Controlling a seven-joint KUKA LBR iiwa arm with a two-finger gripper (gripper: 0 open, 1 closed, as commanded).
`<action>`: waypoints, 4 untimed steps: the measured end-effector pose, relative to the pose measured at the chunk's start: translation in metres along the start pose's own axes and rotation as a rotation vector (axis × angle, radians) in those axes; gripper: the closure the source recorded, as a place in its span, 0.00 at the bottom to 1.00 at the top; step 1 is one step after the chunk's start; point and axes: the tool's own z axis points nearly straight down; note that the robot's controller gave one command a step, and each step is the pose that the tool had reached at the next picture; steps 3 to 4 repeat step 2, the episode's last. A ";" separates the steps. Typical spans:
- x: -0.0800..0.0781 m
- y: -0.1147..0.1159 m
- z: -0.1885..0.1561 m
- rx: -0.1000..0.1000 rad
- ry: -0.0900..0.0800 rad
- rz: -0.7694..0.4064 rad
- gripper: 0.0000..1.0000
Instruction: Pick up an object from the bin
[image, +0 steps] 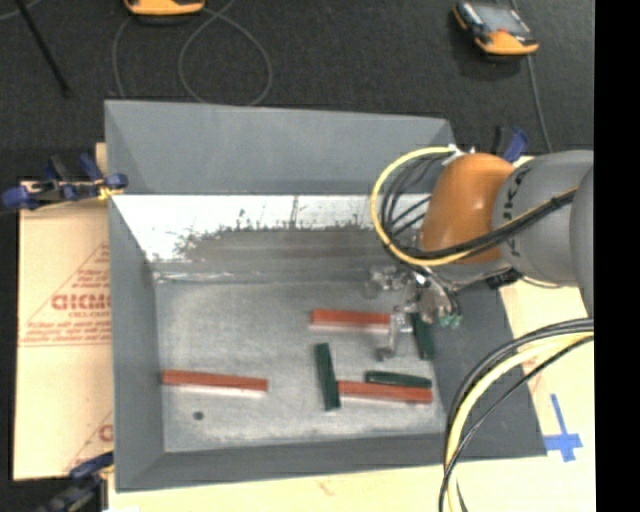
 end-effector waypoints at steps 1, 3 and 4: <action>-0.002 -0.001 -0.005 0.002 -0.007 -0.002 1.00; -0.006 0.006 -0.174 0.001 -0.013 0.023 1.00; -0.006 0.006 -0.174 0.001 -0.013 0.023 1.00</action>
Offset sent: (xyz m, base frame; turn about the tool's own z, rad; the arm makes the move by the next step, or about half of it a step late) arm 0.0000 0.0000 0.0000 0.0000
